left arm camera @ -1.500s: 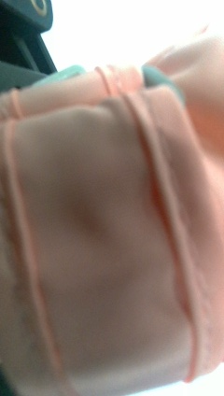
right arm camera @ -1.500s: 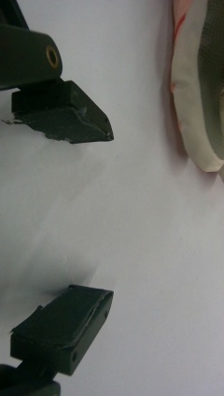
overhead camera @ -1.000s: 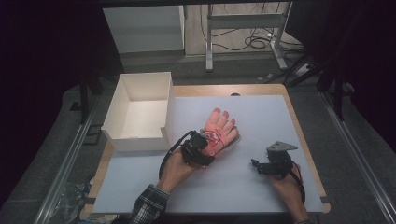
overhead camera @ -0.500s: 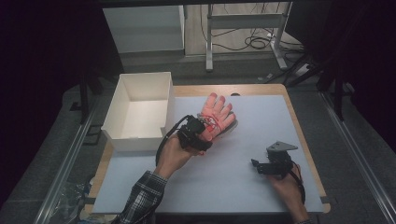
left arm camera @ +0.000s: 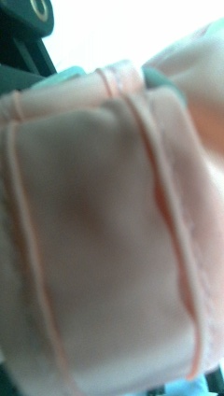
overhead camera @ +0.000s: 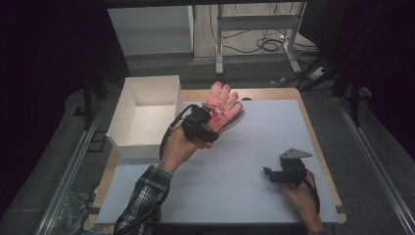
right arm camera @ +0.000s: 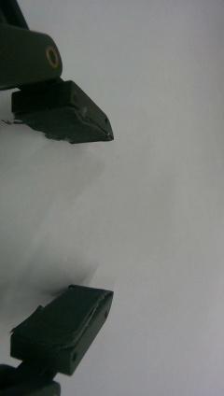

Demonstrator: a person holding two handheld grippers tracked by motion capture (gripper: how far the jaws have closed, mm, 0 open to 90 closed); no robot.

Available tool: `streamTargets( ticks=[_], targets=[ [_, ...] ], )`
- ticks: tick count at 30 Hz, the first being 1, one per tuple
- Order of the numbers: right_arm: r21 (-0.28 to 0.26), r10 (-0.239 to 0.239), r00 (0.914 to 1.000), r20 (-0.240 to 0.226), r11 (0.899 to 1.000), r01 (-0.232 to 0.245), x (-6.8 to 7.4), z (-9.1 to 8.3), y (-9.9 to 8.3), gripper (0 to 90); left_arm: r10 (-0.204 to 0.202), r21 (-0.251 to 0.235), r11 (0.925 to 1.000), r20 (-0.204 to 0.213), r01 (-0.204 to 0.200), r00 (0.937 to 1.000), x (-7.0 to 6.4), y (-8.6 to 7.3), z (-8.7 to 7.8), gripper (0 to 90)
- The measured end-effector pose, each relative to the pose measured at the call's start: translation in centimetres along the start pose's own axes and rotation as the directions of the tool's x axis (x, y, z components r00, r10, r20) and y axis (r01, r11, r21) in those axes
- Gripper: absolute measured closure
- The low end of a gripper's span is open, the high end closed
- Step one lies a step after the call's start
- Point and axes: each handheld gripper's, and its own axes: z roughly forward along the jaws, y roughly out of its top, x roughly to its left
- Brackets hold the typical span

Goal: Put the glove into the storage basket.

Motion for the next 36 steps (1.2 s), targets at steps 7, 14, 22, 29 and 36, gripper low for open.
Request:
streamTargets(
  ticks=[7, 14, 22, 29, 36],
  targets=[
    [0.0, 0.0, 1.0, 0.0, 1.0, 0.0, 0.0, 0.0, 0.0, 19.7, -0.021, -0.01, 0.9997, -0.012, 0.021, 0.9997, 0.9, 1.5, -1.5, 43.6],
    [0.0, 0.001, 1.0, -0.001, 1.0, -0.001, 0.0, 0.0, 0.0, 19.7, -0.052, -0.017, 0.9986, -0.041, 0.051, 0.9978, 2.7, 2.5, -3.3, 43.6],
    [0.0, 0.0, 1.0, 0.0, 1.0, 0.0, 0.0, 0.0, 0.0, 19.7, -0.109, -0.036, 0.9937, -0.092, 0.106, 0.9898, 5.3, 2.8, -5.4, 43.5],
    [-0.001, 0.0, 1.0, 0.0, 1.0, 0.0, 0.0, 0.0, 0.0, 19.7, -0.166, -0.052, 0.9857, -0.135, 0.16, 0.9768, 7.5, 2.0, -6.6, 43.5],
    [-0.002, -0.001, 1.0, 0.0, 1.0, 0.001, 0.0, 0.0, 0.0, 19.7, -0.233, -0.072, 0.9719, -0.159, 0.224, 0.9594, 9.9, 0.2, -7.9, 43.2]
  ],
)
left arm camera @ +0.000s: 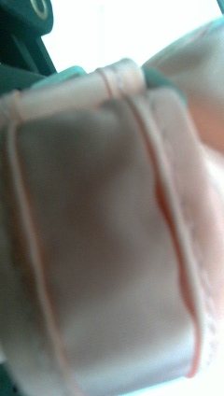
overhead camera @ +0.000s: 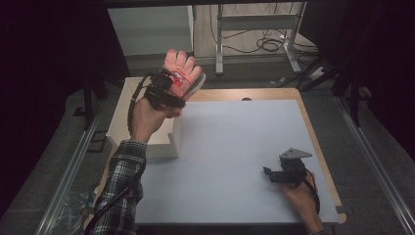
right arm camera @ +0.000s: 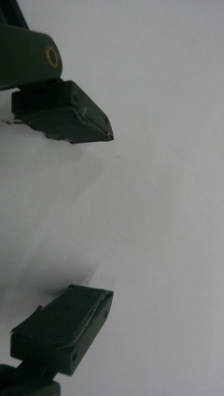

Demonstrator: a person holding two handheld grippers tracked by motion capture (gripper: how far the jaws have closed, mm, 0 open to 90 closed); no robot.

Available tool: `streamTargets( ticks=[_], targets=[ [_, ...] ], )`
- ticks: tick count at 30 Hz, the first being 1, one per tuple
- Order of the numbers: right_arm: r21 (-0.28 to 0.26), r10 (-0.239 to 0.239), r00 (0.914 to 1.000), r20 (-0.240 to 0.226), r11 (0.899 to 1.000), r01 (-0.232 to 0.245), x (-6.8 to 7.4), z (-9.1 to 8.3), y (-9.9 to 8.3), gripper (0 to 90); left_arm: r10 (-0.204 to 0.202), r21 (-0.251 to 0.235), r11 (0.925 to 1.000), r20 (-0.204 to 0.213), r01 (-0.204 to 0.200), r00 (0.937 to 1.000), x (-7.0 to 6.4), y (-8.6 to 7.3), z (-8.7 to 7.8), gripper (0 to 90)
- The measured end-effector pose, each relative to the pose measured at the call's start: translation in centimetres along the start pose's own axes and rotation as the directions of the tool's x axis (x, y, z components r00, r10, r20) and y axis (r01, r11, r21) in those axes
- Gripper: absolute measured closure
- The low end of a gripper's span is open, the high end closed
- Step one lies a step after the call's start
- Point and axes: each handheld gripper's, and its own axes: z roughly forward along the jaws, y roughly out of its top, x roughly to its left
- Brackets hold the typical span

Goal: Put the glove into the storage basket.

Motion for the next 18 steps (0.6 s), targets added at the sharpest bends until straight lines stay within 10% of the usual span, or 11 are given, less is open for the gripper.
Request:
streamTargets(
  ticks=[18],
  targets=[
    [0.0, 0.001, 1.0, 0.001, 1.0, -0.001, 0.0, 0.0, 0.0, 19.7, -0.143, -0.023, 0.9897, -0.089, 0.141, 0.9857, 5.4, -4.3, 0.7, 42.4]
  ],
)
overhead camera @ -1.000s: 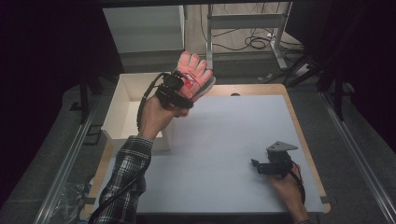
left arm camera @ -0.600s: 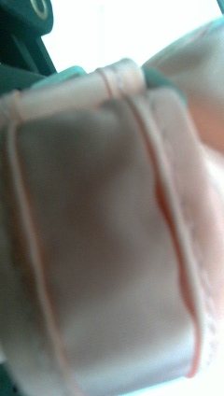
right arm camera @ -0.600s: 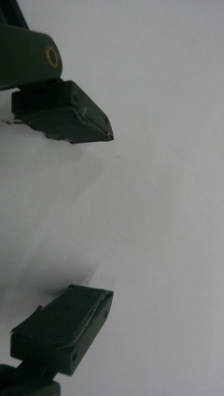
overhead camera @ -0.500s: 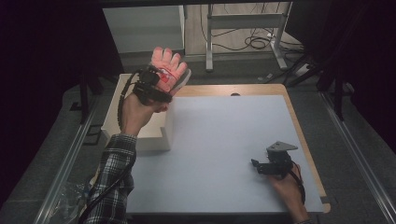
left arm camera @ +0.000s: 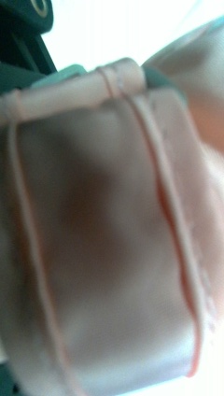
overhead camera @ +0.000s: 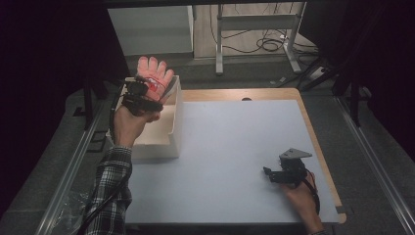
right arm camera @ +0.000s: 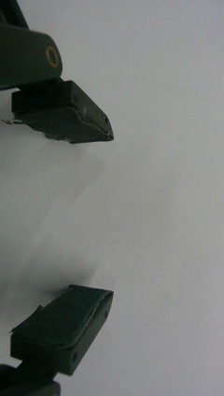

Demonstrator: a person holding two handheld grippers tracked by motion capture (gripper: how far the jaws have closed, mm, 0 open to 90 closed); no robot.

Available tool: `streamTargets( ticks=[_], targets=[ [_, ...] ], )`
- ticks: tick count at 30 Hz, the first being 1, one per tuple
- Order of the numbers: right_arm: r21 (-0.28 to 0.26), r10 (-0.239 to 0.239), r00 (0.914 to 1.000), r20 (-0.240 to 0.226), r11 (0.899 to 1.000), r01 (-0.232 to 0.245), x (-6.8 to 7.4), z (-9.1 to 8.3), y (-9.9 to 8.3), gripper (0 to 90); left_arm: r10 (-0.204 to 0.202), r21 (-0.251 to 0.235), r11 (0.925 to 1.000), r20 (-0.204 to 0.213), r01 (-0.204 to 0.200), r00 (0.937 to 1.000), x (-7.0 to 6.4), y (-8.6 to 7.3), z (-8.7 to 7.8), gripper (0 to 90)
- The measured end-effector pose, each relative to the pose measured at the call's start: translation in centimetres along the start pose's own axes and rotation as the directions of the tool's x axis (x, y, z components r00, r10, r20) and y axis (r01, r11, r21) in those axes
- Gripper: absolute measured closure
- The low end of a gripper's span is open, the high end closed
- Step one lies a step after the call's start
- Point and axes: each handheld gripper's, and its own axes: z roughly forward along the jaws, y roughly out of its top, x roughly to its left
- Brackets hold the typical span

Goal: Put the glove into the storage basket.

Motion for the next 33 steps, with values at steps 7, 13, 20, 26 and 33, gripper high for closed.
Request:
streamTargets(
  ticks=[7, 13, 20, 26, 33],
  targets=[
    [0.0, 0.0, 1.0, 0.001, 1.0, 0.0, 0.0, 0.0, 0.0, 19.7, -0.041, -0.005, 0.9992, -0.013, 0.041, 0.9991, 1.0, -1.4, 2.2, 42.2],
    [0.0, 0.001, 1.0, 0.001, 1.0, -0.001, 0.0, 0.0, 0.0, 19.7, -0.053, 0.016, 0.9985, -0.019, 0.053, 0.9984, 1.4, -2.4, 4.4, 41.8],
    [0.0, 0.002, 1.0, 0.001, 1.0, -0.002, 0.0, 0.0, 0.0, 19.7, -0.053, 0.041, 0.9977, -0.032, 0.054, 0.9981, 1.2, -2.9, 6.8, 41.3],
    [-0.001, 0.002, 1.0, 0.001, 1.0, -0.002, 0.0, 0.0, 0.0, 19.7, -0.05, 0.089, 0.9946, -0.055, 0.055, 0.9972, 0.7, -3.1, 8.7, 41.0],
    [0.0, 0.003, 1.0, 0.001, 1.0, -0.003, 0.0, 0.0, 0.0, 19.7, -0.036, 0.153, 0.987, -0.082, 0.048, 0.996, 0.3, -2.9, 10.3, 39.9]
  ],
)
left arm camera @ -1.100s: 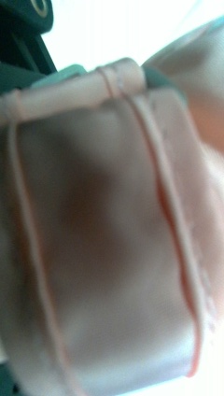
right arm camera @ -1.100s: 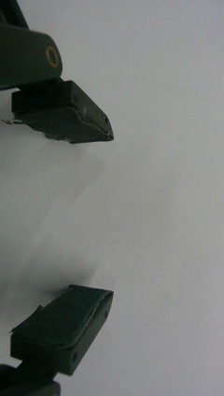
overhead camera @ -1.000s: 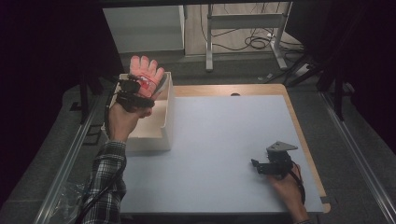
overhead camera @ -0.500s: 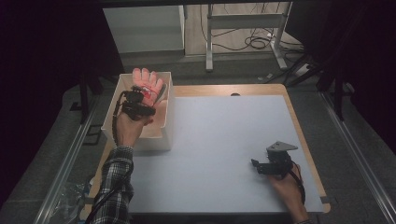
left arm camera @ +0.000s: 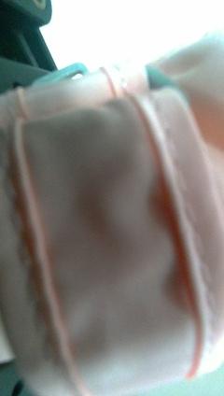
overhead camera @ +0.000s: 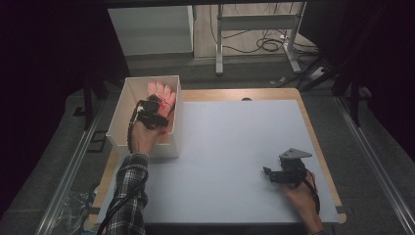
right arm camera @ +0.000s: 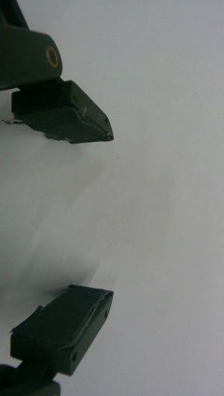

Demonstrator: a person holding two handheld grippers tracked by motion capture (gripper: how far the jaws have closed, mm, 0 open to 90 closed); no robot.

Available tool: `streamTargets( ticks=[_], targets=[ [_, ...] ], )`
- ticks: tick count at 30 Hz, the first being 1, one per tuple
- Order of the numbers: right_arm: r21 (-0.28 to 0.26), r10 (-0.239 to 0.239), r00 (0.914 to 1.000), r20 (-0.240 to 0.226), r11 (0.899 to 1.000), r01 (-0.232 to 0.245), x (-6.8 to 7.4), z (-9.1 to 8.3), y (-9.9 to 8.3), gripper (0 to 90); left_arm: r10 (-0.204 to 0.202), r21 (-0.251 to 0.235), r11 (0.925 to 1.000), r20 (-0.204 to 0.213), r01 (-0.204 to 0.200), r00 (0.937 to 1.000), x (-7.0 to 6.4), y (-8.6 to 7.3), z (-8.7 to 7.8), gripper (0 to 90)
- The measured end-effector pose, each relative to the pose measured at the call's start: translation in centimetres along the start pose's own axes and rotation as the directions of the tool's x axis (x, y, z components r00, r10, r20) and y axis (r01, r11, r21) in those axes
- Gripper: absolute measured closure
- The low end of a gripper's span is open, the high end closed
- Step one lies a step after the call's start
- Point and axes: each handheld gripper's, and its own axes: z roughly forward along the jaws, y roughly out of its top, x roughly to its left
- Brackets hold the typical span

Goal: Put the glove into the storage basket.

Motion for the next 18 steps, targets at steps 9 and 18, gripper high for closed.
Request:
streamTargets(
  ticks=[9, 18],
  targets=[
    [-0.001, -0.001, 1.0, 0.0, 1.0, 0.001, 0.0, 0.0, 0.0, 19.7, 0.011, 0.125, 0.9921, -0.009, -0.009, 0.9999, -0.7, 0.9, 1.4, 33.0],
    [0.0, 0.0, 1.0, 0.0, 1.0, 0.0, 0.0, 0.0, 0.0, 19.7, 0.007, 0.152, 0.9884, -0.007, -0.006, 1.0, -0.6, 0.8, 1.6, 11.7]
  ],
)
